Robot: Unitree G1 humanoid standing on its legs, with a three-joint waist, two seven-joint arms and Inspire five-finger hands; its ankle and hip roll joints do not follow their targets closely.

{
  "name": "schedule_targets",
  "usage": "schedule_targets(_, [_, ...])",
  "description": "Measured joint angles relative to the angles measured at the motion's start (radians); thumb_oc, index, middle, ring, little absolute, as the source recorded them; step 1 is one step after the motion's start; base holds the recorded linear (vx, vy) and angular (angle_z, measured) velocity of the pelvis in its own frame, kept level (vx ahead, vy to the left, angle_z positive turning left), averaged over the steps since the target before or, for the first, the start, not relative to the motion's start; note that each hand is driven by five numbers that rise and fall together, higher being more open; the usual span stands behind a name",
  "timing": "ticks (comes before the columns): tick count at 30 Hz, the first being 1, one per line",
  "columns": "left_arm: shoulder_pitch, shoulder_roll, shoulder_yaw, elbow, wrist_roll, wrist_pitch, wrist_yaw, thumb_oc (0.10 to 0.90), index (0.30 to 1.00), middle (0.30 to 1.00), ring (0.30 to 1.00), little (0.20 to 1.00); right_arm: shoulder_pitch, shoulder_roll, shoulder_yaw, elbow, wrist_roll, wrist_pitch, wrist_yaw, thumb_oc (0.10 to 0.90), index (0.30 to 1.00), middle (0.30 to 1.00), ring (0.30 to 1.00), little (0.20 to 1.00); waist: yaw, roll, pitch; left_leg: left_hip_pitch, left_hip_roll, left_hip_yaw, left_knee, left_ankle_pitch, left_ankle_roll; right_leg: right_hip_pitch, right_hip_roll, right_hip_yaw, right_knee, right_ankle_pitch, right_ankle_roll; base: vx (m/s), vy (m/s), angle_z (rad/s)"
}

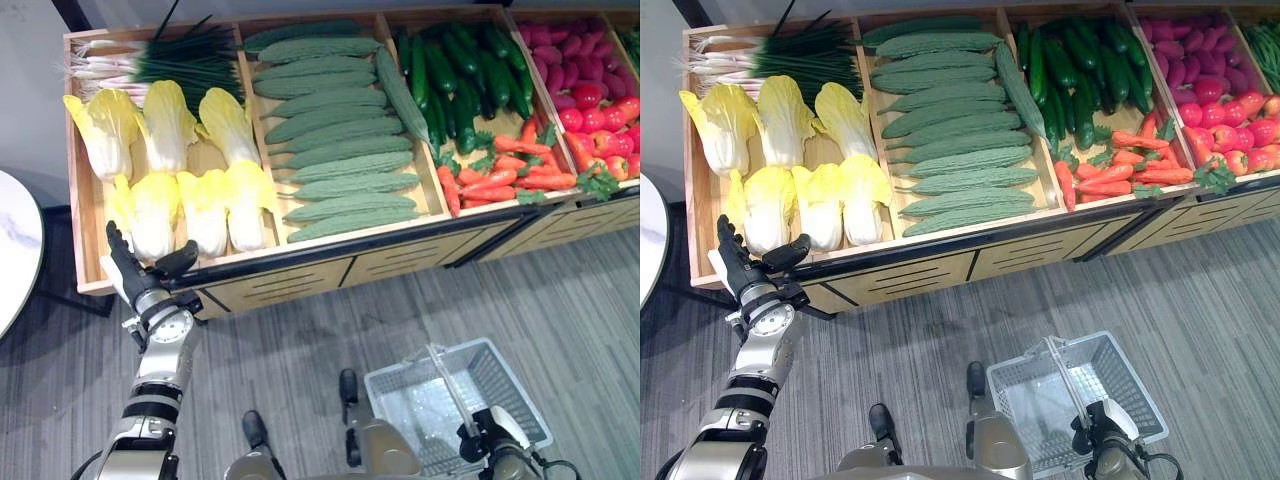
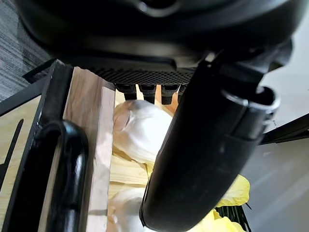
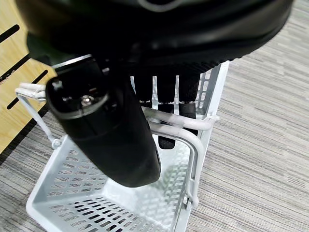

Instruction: Get the vegetables into the basket

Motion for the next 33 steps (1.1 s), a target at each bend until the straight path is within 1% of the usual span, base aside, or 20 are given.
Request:
schedule_targets(1, [-0.008, -0.001, -0.006, 0.011, 0.000, -0.001, 0.009, 0.900, 1.000, 1.000, 1.000, 1.000, -0.001, 0.000, 0.003, 0.000, 0.000, 0.003, -0.001, 0.400, 0.300, 0.300, 0.300, 0.300, 0.001, 0.000, 0.000, 0.000, 0.000, 0.000, 0.000, -0.001, 0.001, 0.000, 0.002, 0.000, 0.000, 0.000, 0.000, 0.04, 0.020, 0.00])
schedule_targets(2, [-0.030, 0.008, -0.013, 0.060, 0.000, -0.001, 0.013, 0.900, 1.000, 1.000, 1.000, 1.000, -0.011, 0.000, 0.006, 0.000, 0.000, 0.005, -0.001, 0.400, 0.300, 0.300, 0.300, 0.300, 0.003, 0.000, 0.000, 0.000, -0.001, 0.000, 0.000, -0.001, 0.001, 0.000, 0.003, 0.001, 0.000, 0.000, 0.000, 0.04, 0.024, 0.00])
schedule_targets(3, [-0.038, 0.019, -0.018, 0.071, 0.004, 0.010, 0.012, 0.784, 0.838, 0.838, 0.838, 0.838, -0.016, 0.000, 0.009, 0.001, -0.001, 0.007, -0.001, 0.400, 0.300, 0.300, 0.300, 0.300, 0.003, 0.000, 0.000, 0.000, -0.001, 0.000, 0.000, -0.001, 0.001, 0.000, 0.003, 0.002, 0.000, 0.000, 0.001, 0.04, 0.020, 0.00])
schedule_targets(4, [-0.047, 0.040, -0.037, 0.085, 0.028, 0.034, 0.013, 0.549, 0.509, 0.509, 0.509, 0.509, -0.021, 0.000, 0.018, 0.001, -0.001, 0.009, -0.003, 0.400, 0.300, 0.300, 0.300, 0.300, 0.005, 0.000, 0.000, 0.000, -0.002, 0.000, 0.000, -0.001, 0.001, 0.000, 0.003, 0.002, 0.000, -0.002, 0.003, 0.03, 0.021, 0.00])
schedule_targets(5, [-0.057, 0.068, -0.063, 0.108, 0.056, 0.057, 0.011, 0.400, 0.300, 0.300, 0.300, 0.300, -0.026, 0.000, 0.024, 0.001, -0.001, 0.011, -0.004, 0.400, 0.300, 0.300, 0.300, 0.300, 0.007, 0.001, 0.000, 0.000, -0.002, 0.000, -0.001, -0.002, 0.001, 0.000, 0.002, 0.002, 0.000, -0.005, 0.007, 0.00, 0.000, 0.00])
schedule_targets(7, [-0.090, 0.121, -0.105, 0.165, 0.136, 0.106, -0.003, 0.400, 0.300, 0.300, 0.300, 0.300, -0.031, 0.000, 0.026, 0.000, -0.001, 0.012, -0.004, 0.400, 0.300, 0.300, 0.300, 0.300, 0.013, 0.002, 0.001, 0.000, -0.001, 0.001, -0.003, -0.001, 0.000, 0.000, 0.003, 0.002, 0.000, -0.006, 0.009, 0.00, 0.000, 0.00])
schedule_targets(8, [-0.111, 0.146, -0.113, 0.194, 0.180, 0.157, -0.017, 0.400, 0.300, 0.300, 0.300, 0.300, -0.033, 0.000, 0.027, -0.001, -0.001, 0.012, -0.007, 0.400, 0.300, 0.300, 0.300, 0.300, 0.015, 0.003, 0.001, 0.001, -0.002, 0.002, -0.004, -0.001, 0.000, -0.001, 0.001, 0.003, -0.001, -0.006, 0.009, 0.00, 0.000, 0.00])
schedule_targets(10, [-0.118, 0.142, -0.113, 0.192, 0.209, 0.185, -0.021, 0.400, 0.300, 0.300, 0.300, 0.300, -0.034, 0.000, 0.031, 0.000, -0.001, 0.016, -0.009, 0.400, 0.300, 0.300, 0.300, 0.300, 0.015, 0.003, 0.001, 0.001, -0.002, 0.004, -0.003, -0.001, 0.000, -0.001, -0.003, 0.003, -0.001, -0.006, 0.009, 0.00, 0.001, -0.02])
schedule_targets(12, [-0.120, 0.122, -0.108, 0.192, 0.216, 0.189, -0.012, 0.400, 0.300, 0.300, 0.300, 0.300, -0.034, 0.000, 0.033, 0.000, -0.002, 0.018, -0.010, 0.400, 0.300, 0.300, 0.300, 0.300, 0.015, 0.003, 0.002, 0.004, -0.002, 0.009, 0.000, -0.001, 0.001, -0.001, -0.003, 0.004, 0.000, -0.004, 0.007, 0.00, -0.005, -0.07])
schedule_targets(13, [-0.120, 0.101, -0.080, 0.199, 0.216, 0.189, -0.003, 0.400, 0.300, 0.300, 0.300, 0.300, -0.034, 0.000, 0.034, 0.000, -0.002, 0.018, -0.010, 0.400, 0.300, 0.300, 0.300, 0.300, 0.012, 0.004, 0.002, 0.008, -0.002, 0.010, 0.000, -0.001, 0.001, 0.001, -0.002, 0.005, 0.000, 0.002, 0.000, 0.00, -0.009, -0.07])
schedule_targets(15, [-0.124, 0.063, -0.010, 0.218, 0.205, 0.184, 0.018, 0.400, 0.300, 0.300, 0.300, 0.300, -0.035, 0.000, 0.034, -0.003, -0.002, 0.018, -0.010, 0.400, 0.300, 0.300, 0.300, 0.300, 0.007, 0.004, 0.001, 0.016, -0.001, 0.011, 0.000, -0.001, 0.001, 0.009, 0.004, 0.006, 0.000, 0.003, 0.000, 0.00, -0.003, -0.02])
schedule_targets(16, [-0.128, 0.054, 0.003, 0.218, 0.191, 0.183, 0.024, 0.400, 0.300, 0.300, 0.300, 0.300, -0.035, 0.000, 0.034, -0.003, -0.002, 0.020, -0.010, 0.400, 0.300, 0.300, 0.300, 0.300, 0.006, 0.004, 0.001, 0.020, -0.002, 0.011, 0.000, -0.002, 0.001, 0.013, 0.004, 0.006, 0.000, 0.003, 0.000, 0.00, 0.000, 0.00])
schedule_targets(21, [-0.132, 0.044, 0.013, 0.212, 0.148, 0.189, 0.048, 0.400, 0.300, 0.300, 0.300, 0.300, -0.036, 0.000, 0.034, -0.006, -0.010, 0.032, -0.009, 0.400, 0.300, 0.300, 0.300, 0.300, -0.002, 0.005, 0.001, 0.042, 0.000, 0.013, -0.001, -0.004, 0.000, 0.034, 0.004, 0.008, 0.000, 0.002, 0.001, 0.00, 0.000, 0.00])
schedule_targets(22, [-0.127, 0.032, 0.031, 0.192, 0.143, 0.192, 0.056, 0.400, 0.300, 0.300, 0.300, 0.300, -0.033, 0.000, 0.034, -0.006, -0.010, 0.033, -0.008, 0.400, 0.300, 0.300, 0.300, 0.300, -0.003, 0.004, 0.001, 0.047, 0.000, 0.013, -0.001, -0.004, 0.001, 0.038, 0.003, 0.009, 0.000, 0.001, 0.002, 0.00, 0.000, 0.00])
schedule_targets(24, [-0.094, 0.014, 0.054, 0.094, 0.126, 0.201, 0.085, 0.400, 0.300, 0.300, 0.300, 0.300, -0.026, 0.000, 0.033, -0.009, -0.010, 0.035, -0.008, 0.400, 0.300, 0.300, 0.300, 0.300, -0.002, 0.004, 0.001, 0.048, 0.000, 0.013, -0.003, -0.004, 0.001, 0.039, 0.001, 0.009, 0.000, 0.000, 0.003, -0.04, -0.023, 0.00])
schedule_targets(26, [-0.034, -0.025, 0.091, -0.103, 0.128, 0.209, 0.125, 0.400, 0.300, 0.300, 0.300, 0.300, -0.013, 0.000, 0.027, -0.010, -0.010, 0.034, -0.008, 0.400, 0.300, 0.300, 0.300, 0.300, -0.002, 0.003, 0.001, 0.050, 0.001, 0.008, 0.000, -0.003, 0.000, 0.044, 0.002, 0.003, 0.000, 0.003, 0.000, -0.04, -0.029, 0.06])
schedule_targets(27, [-0.028, -0.028, 0.085, -0.137, 0.149, 0.196, 0.140, 0.400, 0.300, 0.300, 0.300, 0.300, -0.008, 0.000, 0.025, -0.011, -0.010, 0.033, -0.008, 0.400, 0.300, 0.300, 0.300, 0.300, 0.003, 0.003, 0.001, 0.054, 0.002, 0.006, 0.000, -0.003, 0.000, 0.050, 0.002, 0.002, 0.000, 0.003, 0.000, -0.04, -0.027, 0.06])
schedule_targets(29, [-0.022, -0.050, 0.097, -0.261, 0.177, 0.195, 0.174, 0.400, 0.300, 0.300, 0.300, 0.300, 0.004, 0.000, 0.023, -0.003, -0.010, 0.029, -0.009, 0.400, 0.300, 0.300, 0.300, 0.300, 0.010, 0.003, 0.001, 0.058, 0.002, 0.003, 0.000, -0.003, 0.000, 0.055, 0.002, -0.001, 0.000, 0.002, 0.000, -0.03, -0.015, 0.05])
schedule_targets(31, [-0.027, -0.047, 0.101, -0.308, 0.238, 0.173, 0.199, 0.400, 0.300, 0.300, 0.300, 0.300, 0.005, 0.000, 0.022, 0.001, -0.010, 0.026, -0.008, 0.400, 0.300, 0.300, 0.300, 0.300, 0.010, 0.003, 0.000, 0.062, 0.001, -0.001, -0.001, -0.003, 0.000, 0.062, -0.001, -0.005, 0.000, 0.001, 0.001, -0.07, -0.021, 0.06])
schedule_targets(33, [-0.024, -0.056, 0.099, -0.374, 0.248, 0.173, 0.212, 0.400, 0.300, 0.300, 0.300, 0.300, 0.009, 0.001, 0.022, 0.005, -0.009, 0.022, -0.010, 0.400, 0.300, 0.300, 0.300, 0.300, 0.011, 0.004, 0.000, 0.063, 0.000, -0.006, -0.001, -0.003, 0.000, 0.067, -0.003, -0.010, 0.000, 0.001, 0.002, -0.05, -0.011, 0.09])
